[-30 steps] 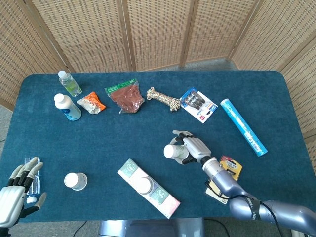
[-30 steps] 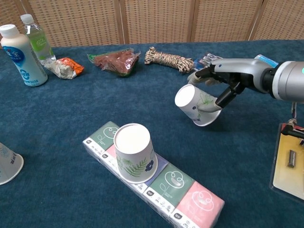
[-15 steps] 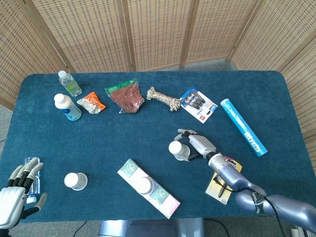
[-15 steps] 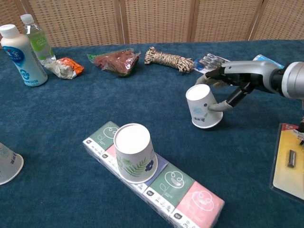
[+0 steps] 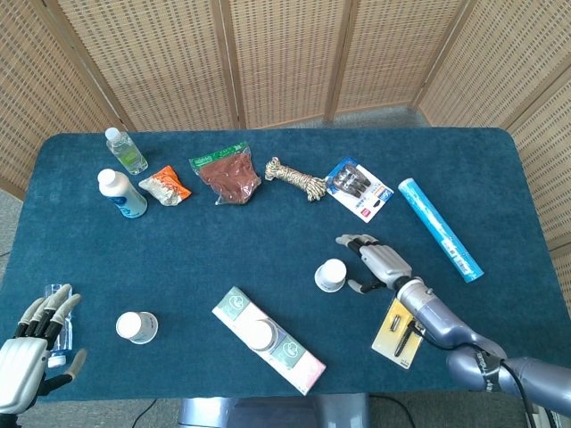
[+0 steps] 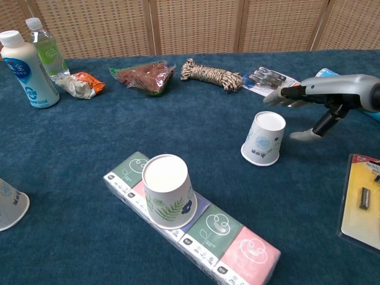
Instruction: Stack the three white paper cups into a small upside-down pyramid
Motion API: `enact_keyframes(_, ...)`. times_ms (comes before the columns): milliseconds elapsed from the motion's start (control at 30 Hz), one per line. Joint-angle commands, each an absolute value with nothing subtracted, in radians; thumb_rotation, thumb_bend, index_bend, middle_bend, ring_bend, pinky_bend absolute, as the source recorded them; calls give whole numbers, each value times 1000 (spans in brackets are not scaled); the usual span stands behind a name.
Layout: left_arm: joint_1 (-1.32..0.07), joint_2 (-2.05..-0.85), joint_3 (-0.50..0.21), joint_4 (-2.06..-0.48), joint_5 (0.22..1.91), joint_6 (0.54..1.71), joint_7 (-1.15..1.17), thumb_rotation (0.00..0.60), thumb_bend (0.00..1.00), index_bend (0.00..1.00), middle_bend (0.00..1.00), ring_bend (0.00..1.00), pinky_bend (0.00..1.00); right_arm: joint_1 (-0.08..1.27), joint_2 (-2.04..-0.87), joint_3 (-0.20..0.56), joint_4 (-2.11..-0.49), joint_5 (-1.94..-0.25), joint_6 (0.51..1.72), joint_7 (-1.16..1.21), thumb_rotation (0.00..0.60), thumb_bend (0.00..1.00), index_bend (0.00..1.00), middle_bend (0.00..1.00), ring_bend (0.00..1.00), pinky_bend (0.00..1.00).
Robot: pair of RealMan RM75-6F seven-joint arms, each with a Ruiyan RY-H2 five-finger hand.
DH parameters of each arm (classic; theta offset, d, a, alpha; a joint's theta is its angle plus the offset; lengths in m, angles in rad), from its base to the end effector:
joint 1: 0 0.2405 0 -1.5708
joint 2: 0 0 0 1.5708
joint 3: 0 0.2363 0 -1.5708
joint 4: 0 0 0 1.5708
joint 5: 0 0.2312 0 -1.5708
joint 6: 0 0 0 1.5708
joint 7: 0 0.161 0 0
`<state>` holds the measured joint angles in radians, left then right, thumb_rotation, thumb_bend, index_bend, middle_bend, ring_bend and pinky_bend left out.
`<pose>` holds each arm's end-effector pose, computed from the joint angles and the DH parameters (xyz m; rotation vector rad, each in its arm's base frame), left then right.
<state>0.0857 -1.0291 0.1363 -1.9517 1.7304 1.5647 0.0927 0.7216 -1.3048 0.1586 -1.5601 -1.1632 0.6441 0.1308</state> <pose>-0.2348 0.1098 0.1122 -1.4321 -1.1250 -0.9726 -0.1736 -0.3451 -0.0153 1.8927 -1.4376 0.8460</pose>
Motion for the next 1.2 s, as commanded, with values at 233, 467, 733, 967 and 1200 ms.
enact_keyframes(233,75,-1022,130,-1951,1735,1555,95,600,444,40,0,0,0,723,-1230,89,-1721,-1019,798,-205,600,443,0,0,0,0)
enact_keyframes(467,64,-1018,132,-1955,1718,1526,105,600,445,40,0,0,0,705,-1186,86,-1806,-988,852,-236,600,446,0,0,0,0)
enact_keyframes(733,57,-1019,128,-1960,1718,1518,112,600,445,40,0,0,0,686,-1141,97,-1875,-1040,844,-158,600,438,0,0,0,0)
enact_keyframes(967,56,-1019,129,-1961,1722,1522,111,600,444,40,0,0,0,716,-1174,87,-1880,-1055,797,-173,600,424,0,0,0,0)
enact_keyframes(1200,60,-1015,131,-1958,1723,1529,105,600,446,40,0,0,0,790,-1249,103,-1869,-952,809,-298,600,419,0,0,0,33)
